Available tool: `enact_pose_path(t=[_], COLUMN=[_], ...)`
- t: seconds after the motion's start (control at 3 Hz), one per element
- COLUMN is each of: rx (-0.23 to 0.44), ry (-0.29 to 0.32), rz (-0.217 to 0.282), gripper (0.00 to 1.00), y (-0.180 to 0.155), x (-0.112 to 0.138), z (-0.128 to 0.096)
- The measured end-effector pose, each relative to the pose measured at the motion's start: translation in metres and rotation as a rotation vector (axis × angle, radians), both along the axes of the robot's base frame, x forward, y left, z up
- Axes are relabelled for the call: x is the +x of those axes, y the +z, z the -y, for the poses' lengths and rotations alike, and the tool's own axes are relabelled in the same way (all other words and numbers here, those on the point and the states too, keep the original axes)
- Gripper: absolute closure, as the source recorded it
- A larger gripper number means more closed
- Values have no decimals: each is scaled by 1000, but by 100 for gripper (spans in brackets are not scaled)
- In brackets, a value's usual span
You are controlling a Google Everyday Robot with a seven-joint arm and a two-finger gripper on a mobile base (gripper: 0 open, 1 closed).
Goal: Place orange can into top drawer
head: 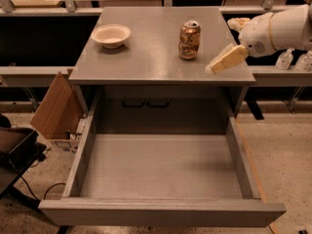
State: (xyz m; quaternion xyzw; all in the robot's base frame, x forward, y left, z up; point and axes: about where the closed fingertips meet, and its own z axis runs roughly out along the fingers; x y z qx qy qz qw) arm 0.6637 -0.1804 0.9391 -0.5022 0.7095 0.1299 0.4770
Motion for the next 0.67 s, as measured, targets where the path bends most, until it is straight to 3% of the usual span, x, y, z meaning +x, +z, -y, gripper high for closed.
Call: enact_pose_path(t=[0.67], rx=[308], ry=[-22], rz=[44], gripper=[0], y=[-20], x=[87], z=[-7])
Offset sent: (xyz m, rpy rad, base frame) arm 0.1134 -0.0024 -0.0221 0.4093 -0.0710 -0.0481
